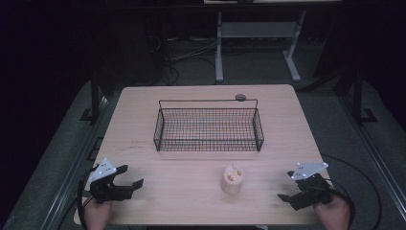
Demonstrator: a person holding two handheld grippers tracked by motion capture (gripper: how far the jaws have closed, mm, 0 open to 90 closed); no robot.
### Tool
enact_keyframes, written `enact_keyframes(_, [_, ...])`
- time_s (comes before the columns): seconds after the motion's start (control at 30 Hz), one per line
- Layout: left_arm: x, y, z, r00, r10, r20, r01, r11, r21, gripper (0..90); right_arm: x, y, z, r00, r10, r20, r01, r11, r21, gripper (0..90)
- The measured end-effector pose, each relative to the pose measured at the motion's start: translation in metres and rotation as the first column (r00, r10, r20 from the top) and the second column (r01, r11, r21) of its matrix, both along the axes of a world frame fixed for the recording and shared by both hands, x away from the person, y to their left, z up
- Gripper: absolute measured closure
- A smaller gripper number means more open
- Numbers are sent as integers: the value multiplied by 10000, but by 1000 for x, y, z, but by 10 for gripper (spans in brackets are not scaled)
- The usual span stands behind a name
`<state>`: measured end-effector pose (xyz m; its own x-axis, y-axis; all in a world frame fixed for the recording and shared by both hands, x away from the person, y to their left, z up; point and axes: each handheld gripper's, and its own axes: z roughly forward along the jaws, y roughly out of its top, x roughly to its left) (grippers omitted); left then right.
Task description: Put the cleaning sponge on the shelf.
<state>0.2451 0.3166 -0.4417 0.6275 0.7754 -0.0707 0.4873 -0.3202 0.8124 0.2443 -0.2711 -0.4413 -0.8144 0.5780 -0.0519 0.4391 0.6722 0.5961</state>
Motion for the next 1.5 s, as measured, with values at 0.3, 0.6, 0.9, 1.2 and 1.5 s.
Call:
enact_keyframes(0.3, [0, -3, 0, 10000, -79, 31, 78, 9998, 161, 138, 1, 3, -1, 9996, 229, -177, -227, 9997, 85, 151])
enact_keyframes(0.6, [-1, -1, 0, 9999, -129, 63, 129, 9999, 97, 138, 1, 9, 0, 9994, 310, -165, -310, 9995, 41, 151])
enact_keyframes(0.9, [-1, -3, 0, 9998, -190, 115, 188, 9997, 145, 137, 2, 18, 0, 9976, 560, -407, -556, 9984, 93, 151])
enact_keyframes(1.2, [-1, -3, 0, 9994, -274, 196, 272, 9995, 134, 138, 1, 29, 2, 9948, 936, -403, -934, 9956, 73, 151])
enact_keyframes(1.5, [-3, -3, 0, 9990, -389, 232, 386, 9992, 142, 138, 2, 39, 9, 9964, 757, -390, -754, 9971, 87, 151])
